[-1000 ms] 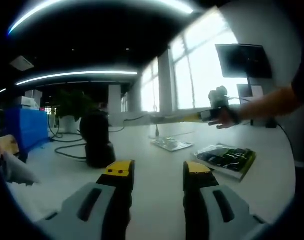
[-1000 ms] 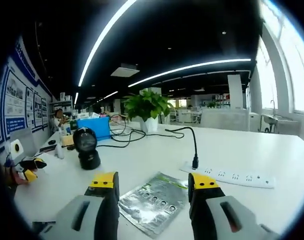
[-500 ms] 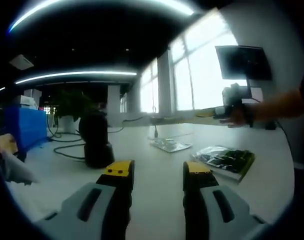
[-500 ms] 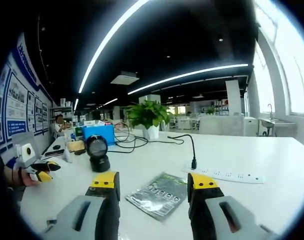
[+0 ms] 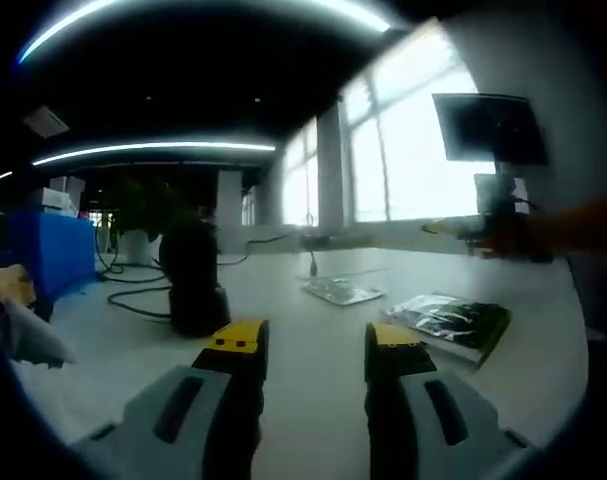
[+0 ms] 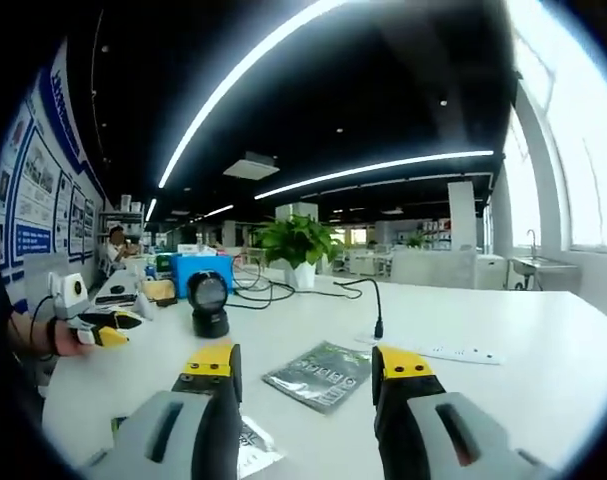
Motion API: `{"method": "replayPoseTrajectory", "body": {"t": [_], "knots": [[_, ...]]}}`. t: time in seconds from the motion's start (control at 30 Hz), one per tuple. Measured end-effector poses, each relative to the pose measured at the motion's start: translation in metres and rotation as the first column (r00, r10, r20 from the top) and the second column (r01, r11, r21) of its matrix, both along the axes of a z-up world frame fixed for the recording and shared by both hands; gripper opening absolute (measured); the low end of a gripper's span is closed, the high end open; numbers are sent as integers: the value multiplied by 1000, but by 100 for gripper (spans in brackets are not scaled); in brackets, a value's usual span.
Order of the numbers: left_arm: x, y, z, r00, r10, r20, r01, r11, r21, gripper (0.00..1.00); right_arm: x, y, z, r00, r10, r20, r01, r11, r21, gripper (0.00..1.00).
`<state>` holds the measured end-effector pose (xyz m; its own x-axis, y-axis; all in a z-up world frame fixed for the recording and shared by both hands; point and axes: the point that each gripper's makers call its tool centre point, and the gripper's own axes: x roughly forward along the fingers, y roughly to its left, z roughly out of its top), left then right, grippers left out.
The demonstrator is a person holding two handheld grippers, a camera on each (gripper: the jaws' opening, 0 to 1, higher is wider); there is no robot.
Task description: Clip sheet goods on table flip sheet goods clip sheet goods scan sheet goods put sheet goods back to table
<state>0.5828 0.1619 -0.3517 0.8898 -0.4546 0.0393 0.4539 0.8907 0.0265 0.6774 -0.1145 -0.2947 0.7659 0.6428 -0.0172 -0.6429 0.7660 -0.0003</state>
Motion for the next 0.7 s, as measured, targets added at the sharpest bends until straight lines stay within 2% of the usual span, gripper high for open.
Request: {"method": "replayPoseTrajectory", "body": {"t": [0.07,0.13,0.3,0.43,0.7], "knots": [[-1,1,1,1000,2,-1,-2,1000,-10,31,-10,-4,3,1000,-12,9,12,1000,24,47],[-1,2,1,1000,5,0,-5,1000,-16,31,-13,-12,5,1000,-30,10,29,998,60,47],[-2,2,2,1000,6,4,-6,1000,-21,31,-20,-30,4,998,-69,-1,69,993,99,45],[-3,2,3,1000,4,4,-4,1000,-27,31,-27,-34,-4,996,-91,-3,91,993,75,45],[-4,1,3,1000,-6,3,6,999,-37,31,-50,-48,-8,993,-111,33,110,993,52,45]]}}
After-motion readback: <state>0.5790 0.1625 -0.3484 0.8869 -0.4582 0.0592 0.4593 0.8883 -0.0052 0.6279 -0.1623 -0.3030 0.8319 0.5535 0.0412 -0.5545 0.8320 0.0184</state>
